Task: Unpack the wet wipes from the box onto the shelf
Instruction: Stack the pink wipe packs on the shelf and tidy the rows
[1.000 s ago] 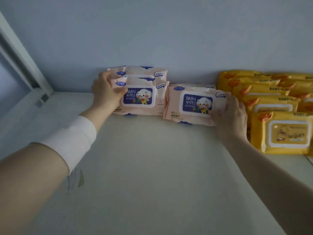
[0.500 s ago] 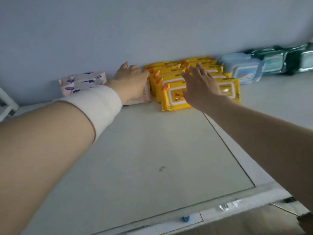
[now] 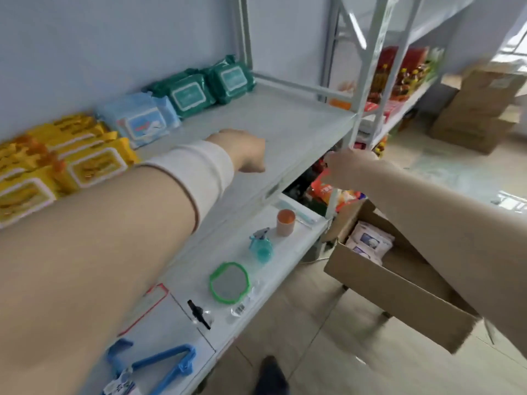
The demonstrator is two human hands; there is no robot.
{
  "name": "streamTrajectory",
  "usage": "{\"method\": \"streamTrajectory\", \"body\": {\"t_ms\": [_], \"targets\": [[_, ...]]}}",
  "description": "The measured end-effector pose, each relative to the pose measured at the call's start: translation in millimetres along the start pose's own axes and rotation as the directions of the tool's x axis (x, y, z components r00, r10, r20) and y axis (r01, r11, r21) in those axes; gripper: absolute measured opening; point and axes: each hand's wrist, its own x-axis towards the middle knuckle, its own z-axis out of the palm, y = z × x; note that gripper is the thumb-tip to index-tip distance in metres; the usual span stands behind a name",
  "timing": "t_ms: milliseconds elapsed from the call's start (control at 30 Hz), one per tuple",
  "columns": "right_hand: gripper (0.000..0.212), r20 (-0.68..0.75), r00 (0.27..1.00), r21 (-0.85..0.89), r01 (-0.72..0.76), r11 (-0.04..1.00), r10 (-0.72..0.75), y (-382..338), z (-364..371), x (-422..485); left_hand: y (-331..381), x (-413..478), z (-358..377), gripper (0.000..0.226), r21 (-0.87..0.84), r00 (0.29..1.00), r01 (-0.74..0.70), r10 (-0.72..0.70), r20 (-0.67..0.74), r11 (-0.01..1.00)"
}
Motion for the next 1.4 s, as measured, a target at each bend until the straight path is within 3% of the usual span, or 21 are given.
{"method": "streamTrajectory", "body": {"t_ms": [167, 333, 500, 700, 933, 1100, 1200, 1300, 1400], "targets": [[0.041, 0.252, 0.964, -0.048, -0.08, 0.996, 0.089, 115, 48, 44, 112, 106, -3, 0.049, 0.012, 0.964, -0.225, 0.221, 0.146, 0.974], [0.047, 0.359, 0.908, -0.004, -0.229, 0.973, 0.215, 214, 108, 95, 209, 207, 11, 0.046, -0.05, 0.907, -0.378, 0.381, 0.18, 0.924], [0.033, 0.502, 0.83, 0.1, -0.334, 0.937, 0.243, 275, 189, 107, 291, 277, 53, 0.046, -0.027, 0.813, -0.488, 0.465, 0.351, 0.873], [0.042, 0.629, 0.743, 0.269, -0.485, 0.832, 0.229, 318, 302, 131, 381, 348, 117, 0.042, -0.086, 0.741, -0.516, 0.495, 0.455, 0.852], [0.054, 0.776, 0.618, 0.443, -0.675, 0.59, 0.126, 314, 427, 168, 445, 412, 227, 0.055, -0.345, 0.756, -0.172, 0.349, 0.554, 0.923], [0.075, 0.854, 0.513, 0.477, -0.838, 0.263, 0.084, 311, 539, 220, 482, 492, 332, 0.075, -0.437, 0.764, 0.175, 0.159, 0.625, 0.882], [0.076, 0.899, 0.437, 0.431, -0.897, 0.1, 0.042, 311, 591, 247, 505, 534, 382, 0.081, -0.412, 0.81, 0.077, 0.184, 0.557, 0.908], [0.058, 0.89, 0.457, 0.455, -0.887, -0.08, -0.007, 302, 625, 262, 519, 561, 405, 0.079, -0.298, 0.842, -0.13, 0.264, 0.471, 0.946], [0.062, 0.886, 0.464, 0.442, -0.839, -0.318, 0.009, 288, 640, 265, 519, 574, 413, 0.077, -0.243, 0.843, -0.253, 0.336, 0.42, 0.937]]}}
